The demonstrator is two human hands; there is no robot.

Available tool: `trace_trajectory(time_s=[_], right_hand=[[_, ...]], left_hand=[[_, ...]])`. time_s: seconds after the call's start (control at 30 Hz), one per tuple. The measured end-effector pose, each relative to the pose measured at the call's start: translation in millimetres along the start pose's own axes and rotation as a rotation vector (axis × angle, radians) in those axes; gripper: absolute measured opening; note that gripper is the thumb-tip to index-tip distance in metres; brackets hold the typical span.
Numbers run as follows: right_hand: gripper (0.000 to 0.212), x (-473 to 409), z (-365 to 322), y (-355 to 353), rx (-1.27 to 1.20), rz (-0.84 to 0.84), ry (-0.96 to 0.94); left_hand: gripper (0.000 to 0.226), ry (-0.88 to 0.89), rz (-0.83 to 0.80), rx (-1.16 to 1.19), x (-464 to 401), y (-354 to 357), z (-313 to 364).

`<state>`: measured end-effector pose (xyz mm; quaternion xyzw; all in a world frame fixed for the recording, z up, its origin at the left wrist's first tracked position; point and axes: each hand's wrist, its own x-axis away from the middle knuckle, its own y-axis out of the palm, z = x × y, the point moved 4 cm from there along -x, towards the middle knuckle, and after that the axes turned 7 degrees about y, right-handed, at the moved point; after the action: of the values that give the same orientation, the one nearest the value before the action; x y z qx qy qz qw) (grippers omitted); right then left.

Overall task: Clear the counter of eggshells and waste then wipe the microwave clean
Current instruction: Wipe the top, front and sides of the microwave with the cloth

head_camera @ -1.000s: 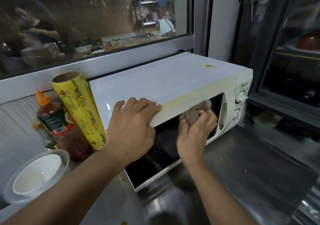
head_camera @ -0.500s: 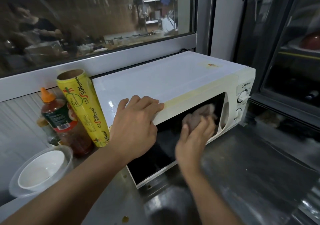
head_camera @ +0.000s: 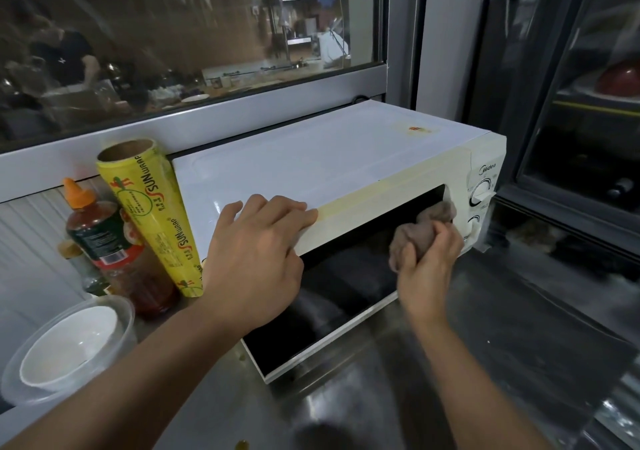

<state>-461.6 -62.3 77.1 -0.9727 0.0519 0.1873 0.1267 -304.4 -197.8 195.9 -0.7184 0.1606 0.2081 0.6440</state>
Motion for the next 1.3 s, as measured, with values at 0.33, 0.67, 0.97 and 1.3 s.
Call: trace_trajectory(time_s=[0.33, 0.67, 0.97, 1.3], right_hand=[[0.038, 107.1, -36.8, 37.2, -0.048, -0.009, -0.015], [0.040, 26.2, 26.2, 18.6, 0.010, 0.009, 0.112], [0.038, 91.1, 7.0, 36.9, 0.021, -0.034, 0.178], [0.030, 36.6, 45.7, 24.2, 0.044, -0.079, 0.135]], left_hand=[[0.052, -0.010, -0.031, 0.008, 0.4, -1.3, 1.2], [0.051, 0.020, -0.026, -0.013, 1.9, 0.1, 0.6], [0.052, 0.021, -0.027, -0.012, 1.4, -0.6, 2.9], [0.051, 0.076, 0.003, -0.083, 1.7, 0.8, 2.8]])
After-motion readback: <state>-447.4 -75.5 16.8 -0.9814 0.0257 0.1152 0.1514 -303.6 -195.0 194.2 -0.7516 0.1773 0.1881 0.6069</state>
